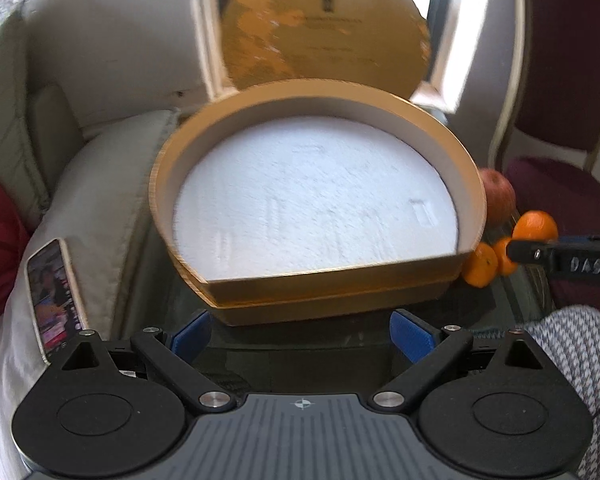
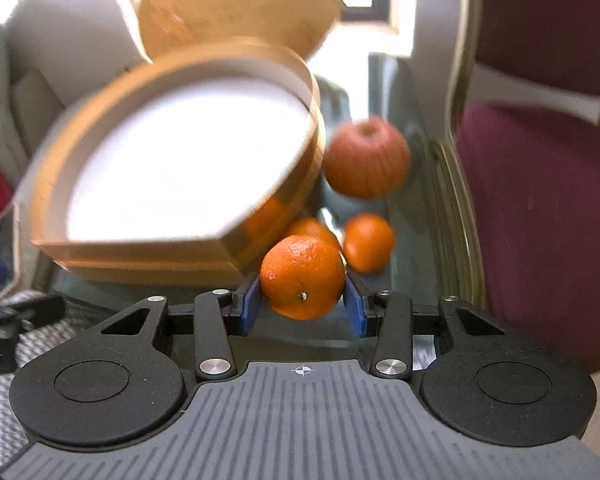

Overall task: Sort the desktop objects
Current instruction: 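Reach the right gripper to a mandarin beside the box and close, then carry the mandarin with the right gripper into the box and release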

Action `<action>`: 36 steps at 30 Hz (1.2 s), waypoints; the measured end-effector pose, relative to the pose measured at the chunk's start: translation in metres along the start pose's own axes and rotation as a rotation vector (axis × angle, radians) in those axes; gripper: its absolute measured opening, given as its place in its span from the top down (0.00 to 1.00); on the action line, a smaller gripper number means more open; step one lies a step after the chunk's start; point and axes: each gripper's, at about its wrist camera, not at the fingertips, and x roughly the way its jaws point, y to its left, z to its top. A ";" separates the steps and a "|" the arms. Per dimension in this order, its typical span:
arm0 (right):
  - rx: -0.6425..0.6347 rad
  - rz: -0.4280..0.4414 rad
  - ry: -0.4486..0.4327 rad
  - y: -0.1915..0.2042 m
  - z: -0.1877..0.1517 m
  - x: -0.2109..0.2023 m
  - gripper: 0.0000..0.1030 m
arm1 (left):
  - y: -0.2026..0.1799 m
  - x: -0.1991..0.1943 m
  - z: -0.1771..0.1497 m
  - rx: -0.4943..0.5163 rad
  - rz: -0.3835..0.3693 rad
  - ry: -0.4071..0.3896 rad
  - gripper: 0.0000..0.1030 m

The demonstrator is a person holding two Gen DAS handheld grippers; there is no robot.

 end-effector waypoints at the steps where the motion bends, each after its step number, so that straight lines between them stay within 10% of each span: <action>1: -0.014 0.006 -0.018 0.007 0.006 -0.005 0.56 | 0.006 -0.002 0.000 -0.014 0.006 -0.007 0.06; 18: -0.236 0.129 0.038 0.144 0.057 0.050 0.56 | 0.098 0.005 -0.017 -0.222 0.103 0.002 0.06; 36: -0.405 0.097 0.169 0.223 0.063 0.139 0.56 | 0.108 0.012 -0.020 -0.246 0.105 0.025 0.06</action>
